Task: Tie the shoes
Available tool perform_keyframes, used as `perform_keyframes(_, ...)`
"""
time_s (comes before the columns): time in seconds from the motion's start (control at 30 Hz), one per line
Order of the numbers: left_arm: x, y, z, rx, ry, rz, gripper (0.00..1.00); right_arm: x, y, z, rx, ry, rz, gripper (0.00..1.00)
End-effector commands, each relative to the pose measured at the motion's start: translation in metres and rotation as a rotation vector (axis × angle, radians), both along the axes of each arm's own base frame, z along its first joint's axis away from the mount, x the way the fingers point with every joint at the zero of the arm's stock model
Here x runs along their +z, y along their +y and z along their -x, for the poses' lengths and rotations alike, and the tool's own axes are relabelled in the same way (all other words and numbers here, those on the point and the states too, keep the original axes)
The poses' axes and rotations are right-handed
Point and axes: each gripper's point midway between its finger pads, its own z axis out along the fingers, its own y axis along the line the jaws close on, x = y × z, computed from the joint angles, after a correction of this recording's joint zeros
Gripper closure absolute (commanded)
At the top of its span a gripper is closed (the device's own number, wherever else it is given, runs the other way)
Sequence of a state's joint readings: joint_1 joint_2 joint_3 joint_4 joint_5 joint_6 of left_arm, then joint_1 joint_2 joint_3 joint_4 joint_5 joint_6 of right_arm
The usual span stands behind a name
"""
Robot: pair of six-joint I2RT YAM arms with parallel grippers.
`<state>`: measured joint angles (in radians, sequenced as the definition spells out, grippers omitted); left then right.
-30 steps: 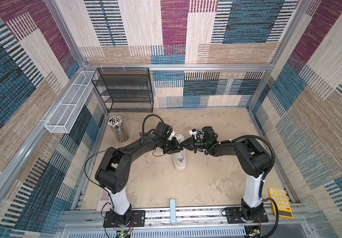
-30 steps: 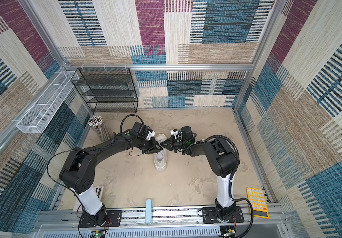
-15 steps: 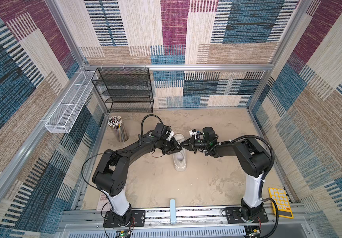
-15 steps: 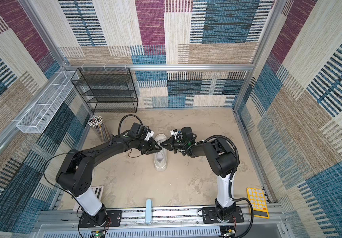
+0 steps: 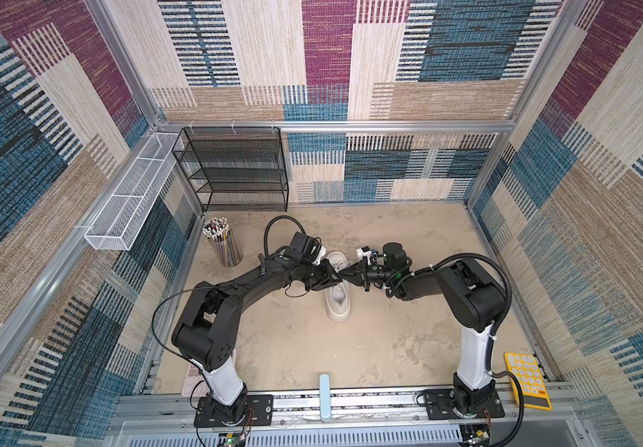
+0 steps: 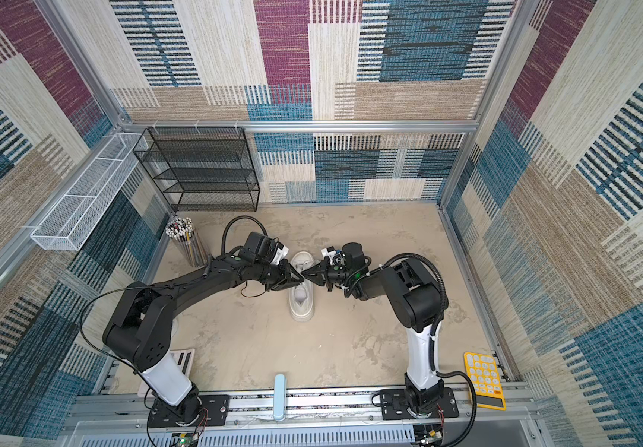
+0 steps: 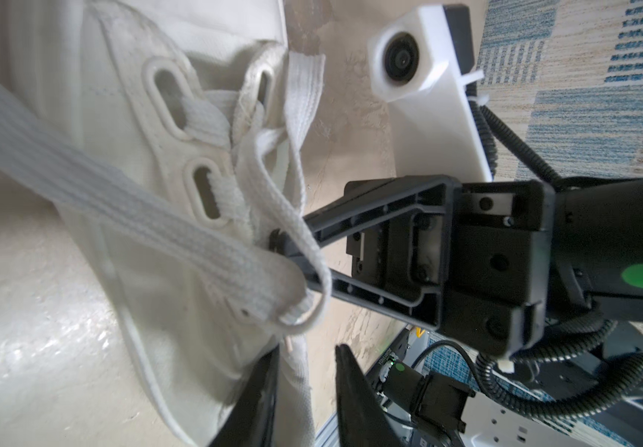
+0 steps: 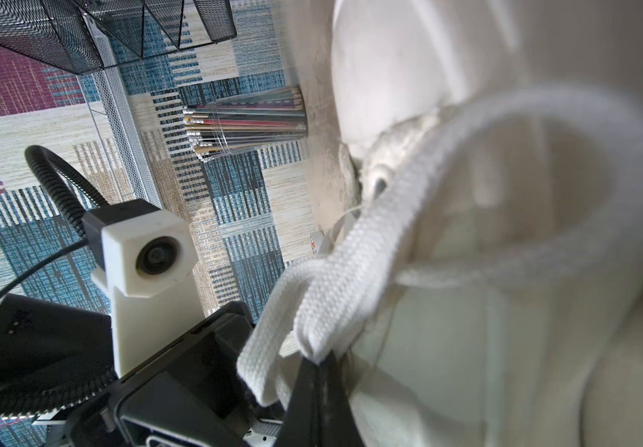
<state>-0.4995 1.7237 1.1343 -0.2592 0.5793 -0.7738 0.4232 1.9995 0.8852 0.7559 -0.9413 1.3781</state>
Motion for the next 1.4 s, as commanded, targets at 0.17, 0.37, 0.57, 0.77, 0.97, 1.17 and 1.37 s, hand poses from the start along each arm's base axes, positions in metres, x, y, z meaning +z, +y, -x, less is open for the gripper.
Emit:
perform_keyframes(0.17, -0.002, 0.002, -0.006, 0.043, -0.016, -0.012, 0.69, 0.015, 0.002, 0.001, 0.002, -0.011, -0.086, 1.0)
perform_keyframes(0.37, -0.003, -0.002, -0.004, 0.036, -0.008, -0.003, 0.7, 0.013, 0.001, 0.002, -0.001, -0.004, -0.085, 1.0)
perform_keyframes(0.57, -0.004, 0.0, -0.001, 0.033, -0.013, -0.022, 0.7, 0.01, 0.001, 0.004, 0.001, -0.007, -0.07, 1.0)
perform_keyframes(0.77, -0.008, 0.002, 0.002, 0.031, -0.006, -0.044, 0.7, 0.006, 0.0, 0.004, 0.003, -0.008, -0.047, 1.0)
perform_keyframes(0.97, -0.009, -0.004, 0.003, 0.023, -0.003, -0.036, 0.71, 0.005, 0.0, 0.004, 0.002, -0.008, -0.047, 1.0)
perform_keyframes(1.17, -0.01, -0.004, 0.004, 0.023, -0.005, -0.039, 0.75, 0.006, 0.001, 0.004, 0.004, -0.009, -0.048, 1.0)
perform_keyframes(1.37, -0.014, -0.003, 0.006, 0.021, 0.0, -0.052, 0.75, 0.009, 0.001, 0.003, 0.003, -0.014, -0.052, 1.0)
